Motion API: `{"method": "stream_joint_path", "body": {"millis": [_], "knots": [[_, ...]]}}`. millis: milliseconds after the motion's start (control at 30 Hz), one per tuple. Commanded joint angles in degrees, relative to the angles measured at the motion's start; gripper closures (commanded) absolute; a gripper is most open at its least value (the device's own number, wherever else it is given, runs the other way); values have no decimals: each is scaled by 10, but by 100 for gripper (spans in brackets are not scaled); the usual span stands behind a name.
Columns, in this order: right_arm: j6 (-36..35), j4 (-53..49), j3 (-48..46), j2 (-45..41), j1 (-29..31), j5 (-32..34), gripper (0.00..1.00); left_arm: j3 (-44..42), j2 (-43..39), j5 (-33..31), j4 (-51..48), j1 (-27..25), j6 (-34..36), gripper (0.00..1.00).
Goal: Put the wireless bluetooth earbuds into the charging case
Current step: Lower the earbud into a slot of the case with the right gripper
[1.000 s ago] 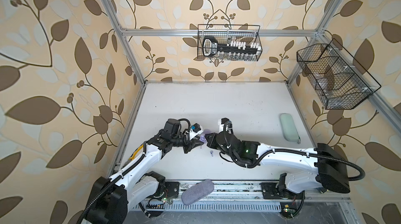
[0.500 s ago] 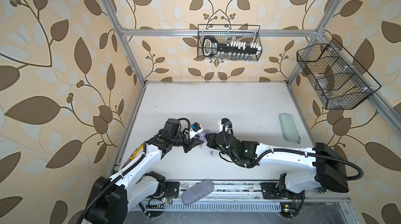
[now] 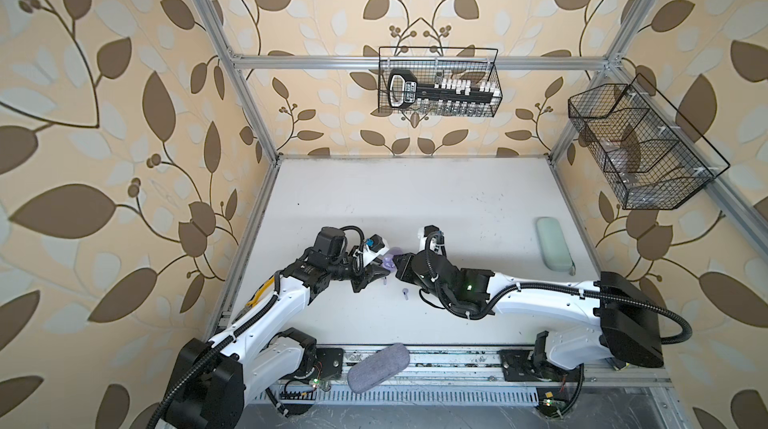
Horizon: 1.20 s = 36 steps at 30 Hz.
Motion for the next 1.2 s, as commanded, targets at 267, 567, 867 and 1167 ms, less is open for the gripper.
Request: {"method": "stream_joint_path", "body": {"millis": [267, 567, 867, 1167], "knots": [[2, 2, 21, 20, 5, -17, 95, 1, -6, 4, 16, -5, -1, 95], [6, -9, 21, 25, 11, -19, 95, 1, -5, 3, 15, -5, -2, 95], [7, -21, 32, 39, 15, -25, 94, 1, -6, 3, 16, -5, -1, 95], [6, -30, 35, 40, 17, -20, 91, 1, -6, 3, 16, -5, -1, 95]]}}
